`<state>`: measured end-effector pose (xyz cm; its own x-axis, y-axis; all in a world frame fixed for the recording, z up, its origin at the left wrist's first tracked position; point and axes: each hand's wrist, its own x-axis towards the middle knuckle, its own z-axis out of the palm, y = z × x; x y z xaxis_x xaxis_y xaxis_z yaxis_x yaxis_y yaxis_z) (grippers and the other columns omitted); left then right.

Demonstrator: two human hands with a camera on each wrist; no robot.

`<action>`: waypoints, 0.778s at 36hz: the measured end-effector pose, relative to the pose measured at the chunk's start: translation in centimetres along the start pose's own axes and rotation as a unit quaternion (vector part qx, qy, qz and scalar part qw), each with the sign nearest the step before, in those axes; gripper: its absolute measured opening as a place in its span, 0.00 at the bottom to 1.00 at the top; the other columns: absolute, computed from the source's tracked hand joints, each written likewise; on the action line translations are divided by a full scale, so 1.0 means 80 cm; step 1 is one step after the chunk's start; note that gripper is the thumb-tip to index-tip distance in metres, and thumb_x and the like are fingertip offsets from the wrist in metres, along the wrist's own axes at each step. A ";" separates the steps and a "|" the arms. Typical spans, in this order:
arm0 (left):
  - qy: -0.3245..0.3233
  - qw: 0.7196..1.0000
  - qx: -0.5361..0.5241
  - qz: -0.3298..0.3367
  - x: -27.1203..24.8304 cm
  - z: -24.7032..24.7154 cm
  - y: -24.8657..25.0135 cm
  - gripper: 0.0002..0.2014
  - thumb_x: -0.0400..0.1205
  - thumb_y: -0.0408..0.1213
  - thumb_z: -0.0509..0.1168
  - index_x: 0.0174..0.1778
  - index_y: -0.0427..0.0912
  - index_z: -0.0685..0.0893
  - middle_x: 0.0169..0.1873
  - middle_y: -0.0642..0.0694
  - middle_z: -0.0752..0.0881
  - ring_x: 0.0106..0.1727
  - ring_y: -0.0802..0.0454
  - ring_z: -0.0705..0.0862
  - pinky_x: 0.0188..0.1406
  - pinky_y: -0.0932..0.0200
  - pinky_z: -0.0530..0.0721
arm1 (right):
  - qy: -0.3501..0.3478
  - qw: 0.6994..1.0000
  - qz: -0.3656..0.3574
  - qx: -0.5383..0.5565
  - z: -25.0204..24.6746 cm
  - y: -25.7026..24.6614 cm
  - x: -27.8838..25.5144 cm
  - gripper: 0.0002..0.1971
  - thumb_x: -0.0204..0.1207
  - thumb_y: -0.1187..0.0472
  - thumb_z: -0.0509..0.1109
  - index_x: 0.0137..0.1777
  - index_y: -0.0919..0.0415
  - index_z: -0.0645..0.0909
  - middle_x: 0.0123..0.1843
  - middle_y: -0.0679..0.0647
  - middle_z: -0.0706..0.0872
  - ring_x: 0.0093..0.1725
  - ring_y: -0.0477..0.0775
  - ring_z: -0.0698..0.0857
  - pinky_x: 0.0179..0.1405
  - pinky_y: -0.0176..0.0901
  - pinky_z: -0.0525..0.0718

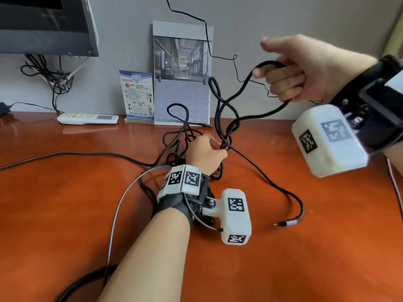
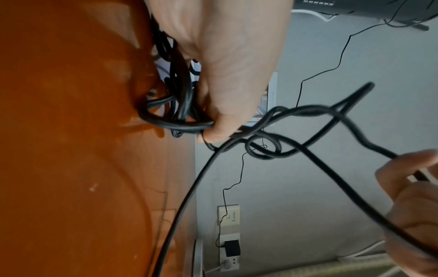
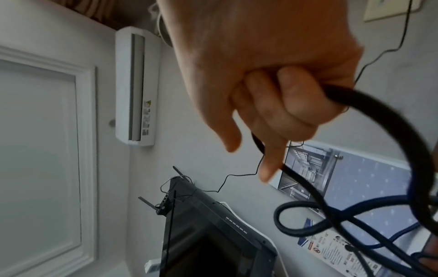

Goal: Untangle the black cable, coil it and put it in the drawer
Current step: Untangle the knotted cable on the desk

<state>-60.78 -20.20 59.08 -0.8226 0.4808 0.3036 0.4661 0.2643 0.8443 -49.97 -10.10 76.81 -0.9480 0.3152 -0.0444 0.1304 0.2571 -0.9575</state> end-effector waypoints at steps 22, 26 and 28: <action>0.029 0.999 0.018 -0.028 0.001 -0.003 0.000 0.12 0.73 0.35 0.71 0.33 0.50 0.74 0.39 0.47 0.85 0.45 0.48 0.84 0.45 0.56 0.80 | 0.015 0.999 -0.038 0.027 -0.037 0.021 -0.012 0.13 0.81 0.63 0.51 0.40 0.59 0.76 0.22 0.44 0.70 0.21 0.41 0.67 0.19 0.29 0.69; 0.036 0.999 0.028 -0.027 0.001 -0.003 -0.001 0.09 0.74 0.35 0.71 0.36 0.48 0.75 0.33 0.54 0.80 0.41 0.51 0.80 0.35 0.60 0.73 | 0.026 0.989 -0.069 0.131 -0.046 0.015 -0.024 0.03 0.64 0.59 0.57 0.31 0.55 0.69 0.19 0.44 0.61 0.22 0.44 0.57 0.18 0.33 0.58; 0.033 0.999 0.032 -0.028 0.000 -0.002 -0.001 0.11 0.74 0.35 0.71 0.34 0.49 0.74 0.32 0.55 0.79 0.40 0.53 0.79 0.32 0.61 0.71 | 0.042 0.989 -0.063 0.124 -0.051 0.018 -0.024 0.12 0.73 0.51 0.59 0.31 0.55 0.71 0.16 0.44 0.56 0.19 0.44 0.53 0.17 0.35 0.52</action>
<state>-60.90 -20.35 59.13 -0.8666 0.4088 0.2863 0.4369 0.3440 0.8311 -46.77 -6.59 76.68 -0.9234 0.3720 0.0941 -0.0726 0.0714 -0.9948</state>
